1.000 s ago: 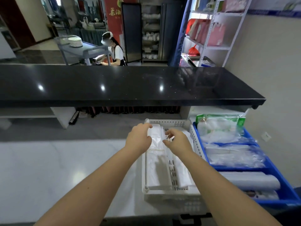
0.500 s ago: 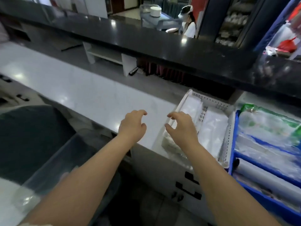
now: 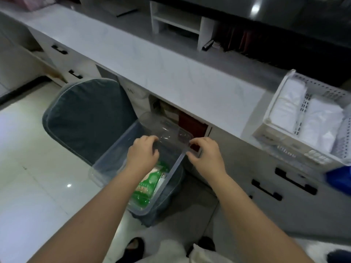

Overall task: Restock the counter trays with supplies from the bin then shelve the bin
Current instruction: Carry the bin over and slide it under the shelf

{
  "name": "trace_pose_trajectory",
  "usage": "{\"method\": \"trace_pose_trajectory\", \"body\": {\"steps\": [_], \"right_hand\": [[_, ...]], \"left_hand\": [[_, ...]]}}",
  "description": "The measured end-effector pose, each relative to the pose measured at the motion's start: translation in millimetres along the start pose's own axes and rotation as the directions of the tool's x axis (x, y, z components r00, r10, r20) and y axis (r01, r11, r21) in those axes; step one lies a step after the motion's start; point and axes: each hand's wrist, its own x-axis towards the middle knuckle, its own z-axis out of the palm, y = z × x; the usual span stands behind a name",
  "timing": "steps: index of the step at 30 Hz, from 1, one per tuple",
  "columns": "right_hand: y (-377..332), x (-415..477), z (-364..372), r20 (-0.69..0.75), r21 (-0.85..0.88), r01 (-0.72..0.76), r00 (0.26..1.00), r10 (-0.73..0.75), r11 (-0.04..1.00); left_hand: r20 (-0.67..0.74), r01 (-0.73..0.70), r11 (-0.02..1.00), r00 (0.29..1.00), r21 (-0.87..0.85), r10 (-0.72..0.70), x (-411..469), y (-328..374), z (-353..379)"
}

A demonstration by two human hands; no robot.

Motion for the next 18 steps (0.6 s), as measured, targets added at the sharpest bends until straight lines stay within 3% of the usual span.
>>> {"method": "trace_pose_trajectory", "body": {"steps": [6,10,18], "right_hand": [[-66,-34,106,0.016,0.145,-0.200,0.980,0.200,0.969],[-86,-51,138,0.014,0.187,-0.310,0.950,0.313,0.932],[-78,-68,171,0.086,0.354,-0.457,0.885,0.458,0.816]], "left_hand": [[0.133,-0.079,0.996,0.988,-0.028,0.082,-13,-100,-7],[0.204,-0.122,0.992,0.971,-0.041,0.128,-18,-139,-10],[0.284,-0.013,0.994,0.958,-0.108,0.044,-28,-179,-2]]}}
